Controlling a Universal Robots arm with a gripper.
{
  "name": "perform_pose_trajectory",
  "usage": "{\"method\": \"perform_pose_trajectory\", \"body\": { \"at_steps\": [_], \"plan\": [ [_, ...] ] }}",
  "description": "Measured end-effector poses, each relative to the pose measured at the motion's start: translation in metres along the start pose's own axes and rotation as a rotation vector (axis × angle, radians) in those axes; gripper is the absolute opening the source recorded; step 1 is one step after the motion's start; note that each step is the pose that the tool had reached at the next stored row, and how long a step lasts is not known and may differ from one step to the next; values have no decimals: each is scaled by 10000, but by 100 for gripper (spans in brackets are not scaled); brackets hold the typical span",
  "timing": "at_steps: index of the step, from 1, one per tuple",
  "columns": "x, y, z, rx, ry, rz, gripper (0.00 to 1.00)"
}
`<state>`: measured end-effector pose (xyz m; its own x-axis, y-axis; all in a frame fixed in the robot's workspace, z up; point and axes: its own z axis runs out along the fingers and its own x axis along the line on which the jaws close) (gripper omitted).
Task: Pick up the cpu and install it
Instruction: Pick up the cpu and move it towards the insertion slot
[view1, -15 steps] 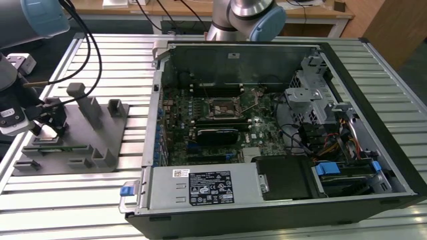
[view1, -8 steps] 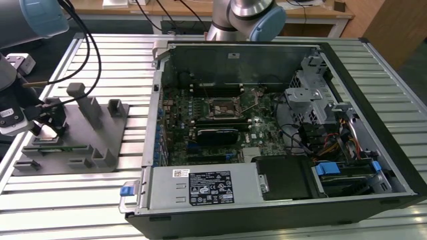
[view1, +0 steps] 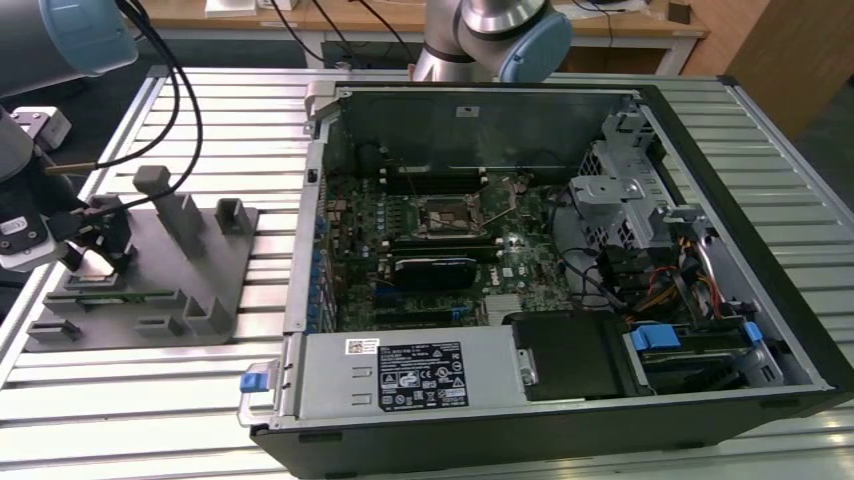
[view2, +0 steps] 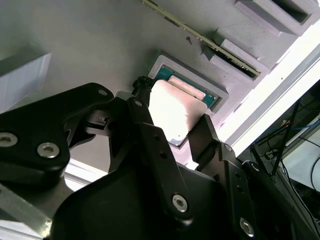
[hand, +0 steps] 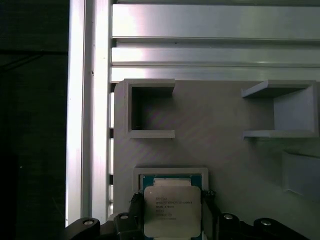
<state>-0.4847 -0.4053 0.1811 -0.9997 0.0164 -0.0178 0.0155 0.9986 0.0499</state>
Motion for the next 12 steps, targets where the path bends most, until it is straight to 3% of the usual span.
{"method": "perform_pose_trajectory", "body": {
  "at_steps": [5,12],
  "plan": [
    [0,1,-22,1,1,0,55],
    [-3,9,-163,-2,-1,1,55]
  ]
}}
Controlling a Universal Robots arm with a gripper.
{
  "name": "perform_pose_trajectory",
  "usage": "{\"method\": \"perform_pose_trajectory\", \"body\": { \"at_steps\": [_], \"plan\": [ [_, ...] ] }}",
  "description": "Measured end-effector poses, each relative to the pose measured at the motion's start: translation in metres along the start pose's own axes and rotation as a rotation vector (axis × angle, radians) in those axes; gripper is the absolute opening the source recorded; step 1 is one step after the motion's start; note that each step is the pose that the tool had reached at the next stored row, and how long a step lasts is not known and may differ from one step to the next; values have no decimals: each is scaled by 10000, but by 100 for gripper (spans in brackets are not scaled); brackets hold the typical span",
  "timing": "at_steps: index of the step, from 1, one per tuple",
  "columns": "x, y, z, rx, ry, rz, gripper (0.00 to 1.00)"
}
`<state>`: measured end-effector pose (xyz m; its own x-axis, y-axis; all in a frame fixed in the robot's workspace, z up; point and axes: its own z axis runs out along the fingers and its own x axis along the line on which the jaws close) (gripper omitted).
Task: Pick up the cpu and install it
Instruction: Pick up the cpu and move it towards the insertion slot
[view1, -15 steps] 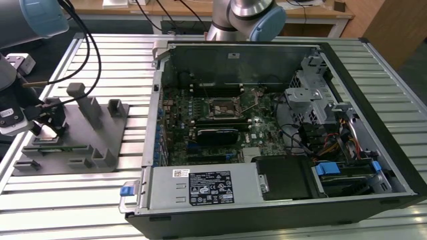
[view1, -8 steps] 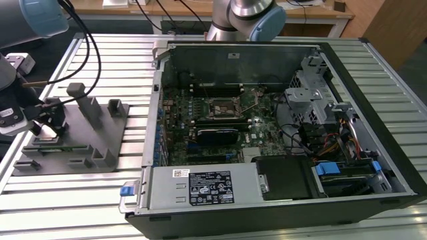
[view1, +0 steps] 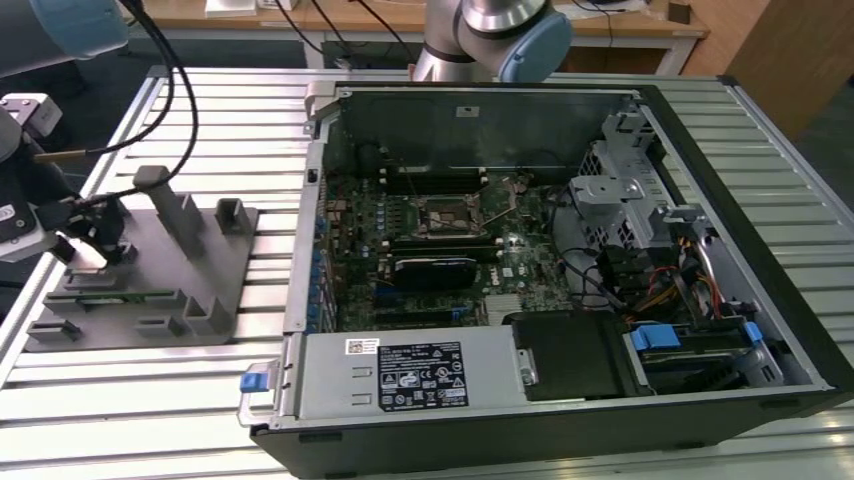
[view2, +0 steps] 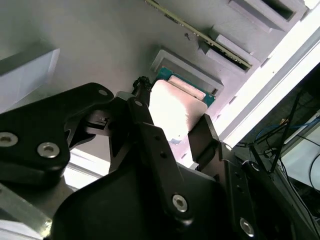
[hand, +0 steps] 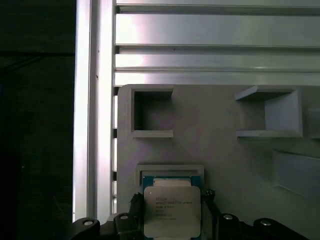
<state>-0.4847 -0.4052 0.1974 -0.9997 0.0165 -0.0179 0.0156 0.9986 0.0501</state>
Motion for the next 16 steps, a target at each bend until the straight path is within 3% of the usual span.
{"method": "perform_pose_trajectory", "body": {
  "at_steps": [16],
  "plan": [
    [-7,19,-388,-1,-22,-2,55]
  ]
}}
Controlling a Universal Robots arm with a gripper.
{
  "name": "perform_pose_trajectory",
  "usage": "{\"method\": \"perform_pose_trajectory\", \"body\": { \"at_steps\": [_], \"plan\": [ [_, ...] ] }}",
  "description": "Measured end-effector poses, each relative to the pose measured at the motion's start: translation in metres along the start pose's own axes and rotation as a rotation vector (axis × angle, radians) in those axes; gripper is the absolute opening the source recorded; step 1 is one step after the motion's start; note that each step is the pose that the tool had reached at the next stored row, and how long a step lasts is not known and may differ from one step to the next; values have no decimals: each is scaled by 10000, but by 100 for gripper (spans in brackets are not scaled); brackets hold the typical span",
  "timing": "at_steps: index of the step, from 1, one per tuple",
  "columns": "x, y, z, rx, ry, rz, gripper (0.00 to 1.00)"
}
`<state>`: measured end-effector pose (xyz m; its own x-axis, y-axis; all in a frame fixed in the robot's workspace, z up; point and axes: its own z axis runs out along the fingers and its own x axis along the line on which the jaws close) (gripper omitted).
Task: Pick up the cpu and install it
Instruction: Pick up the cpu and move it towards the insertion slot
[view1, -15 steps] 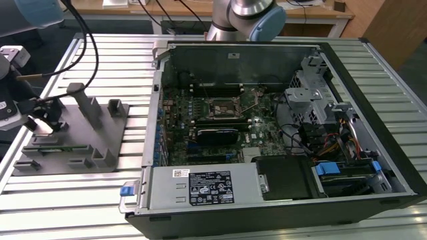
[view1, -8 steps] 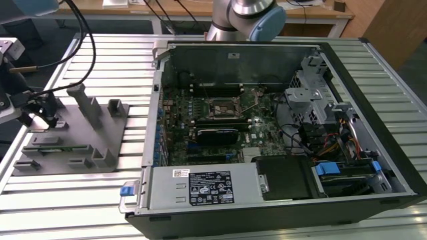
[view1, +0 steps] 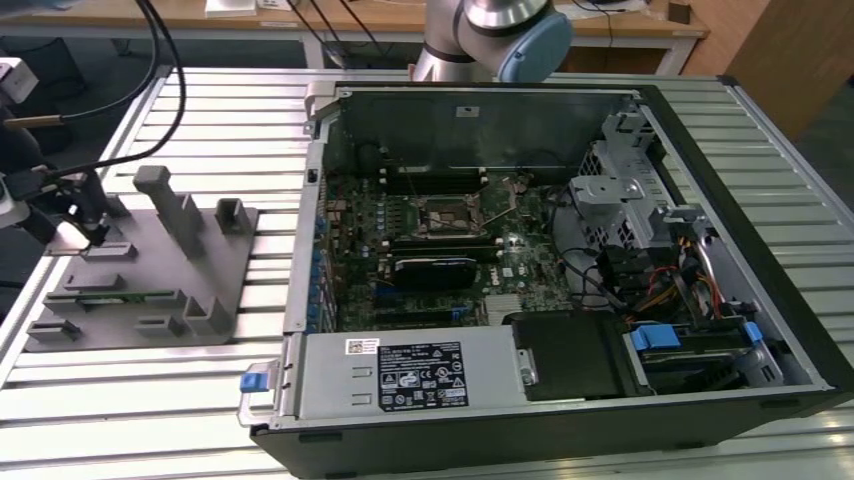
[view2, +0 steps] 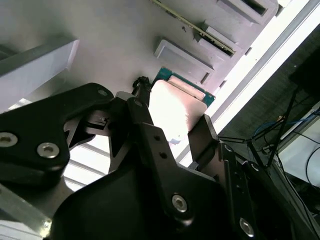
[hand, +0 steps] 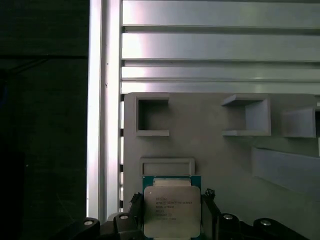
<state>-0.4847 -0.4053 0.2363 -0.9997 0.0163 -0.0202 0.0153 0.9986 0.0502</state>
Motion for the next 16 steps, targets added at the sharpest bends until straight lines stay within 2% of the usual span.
{"method": "perform_pose_trajectory", "body": {
  "at_steps": [8,16],
  "plan": [
    [-3,9,-169,-1,-31,-1,55],
    [-8,20,-383,-1,-71,-3,55]
  ]
}}
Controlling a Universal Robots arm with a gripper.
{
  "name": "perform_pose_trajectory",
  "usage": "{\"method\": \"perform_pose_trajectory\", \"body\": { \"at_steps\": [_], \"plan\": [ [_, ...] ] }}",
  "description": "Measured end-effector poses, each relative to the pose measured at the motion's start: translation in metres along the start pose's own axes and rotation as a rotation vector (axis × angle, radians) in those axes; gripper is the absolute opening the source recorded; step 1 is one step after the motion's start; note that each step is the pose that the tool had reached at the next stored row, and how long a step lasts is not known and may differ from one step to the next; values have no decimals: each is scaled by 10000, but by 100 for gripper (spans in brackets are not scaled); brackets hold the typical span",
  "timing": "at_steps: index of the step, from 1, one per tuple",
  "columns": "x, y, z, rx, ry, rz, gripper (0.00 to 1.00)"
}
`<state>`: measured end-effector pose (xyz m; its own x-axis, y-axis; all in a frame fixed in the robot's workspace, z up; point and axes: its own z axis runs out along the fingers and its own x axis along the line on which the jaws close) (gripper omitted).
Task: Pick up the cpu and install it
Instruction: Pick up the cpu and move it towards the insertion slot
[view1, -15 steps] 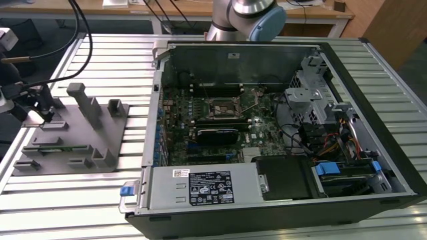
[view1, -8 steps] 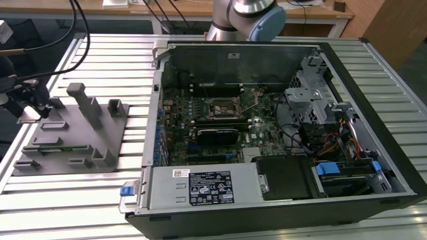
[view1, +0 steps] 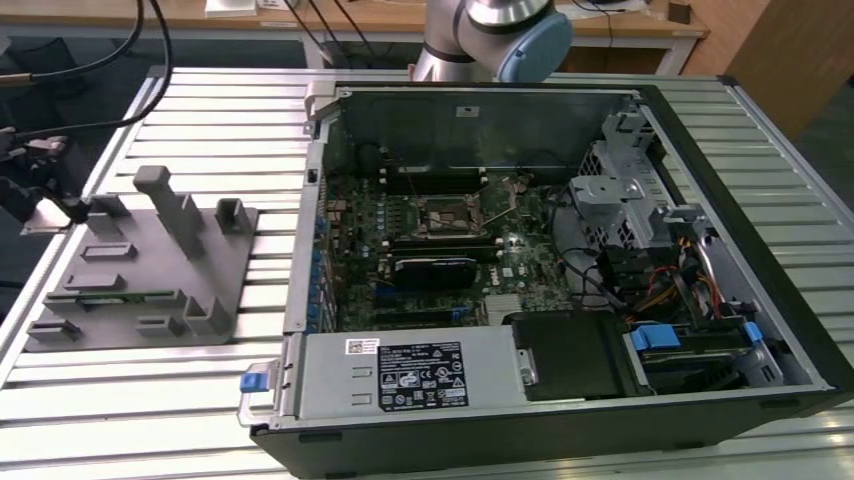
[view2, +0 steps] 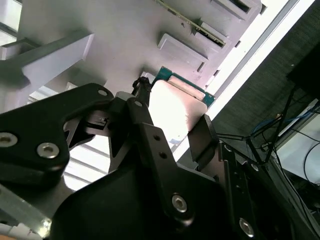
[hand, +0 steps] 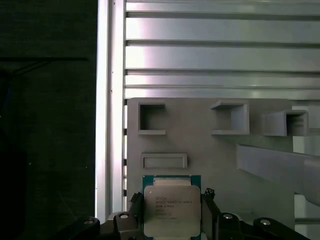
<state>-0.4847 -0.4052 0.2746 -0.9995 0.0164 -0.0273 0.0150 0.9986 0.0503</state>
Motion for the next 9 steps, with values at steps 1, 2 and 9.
{"method": "perform_pose_trajectory", "body": {
  "at_steps": [1,2,9],
  "plan": [
    [-1,2,-24,-1,-6,-1,55],
    [-1,3,-51,-1,-11,-1,55],
    [-7,15,-271,-2,-63,-3,55]
  ]
}}
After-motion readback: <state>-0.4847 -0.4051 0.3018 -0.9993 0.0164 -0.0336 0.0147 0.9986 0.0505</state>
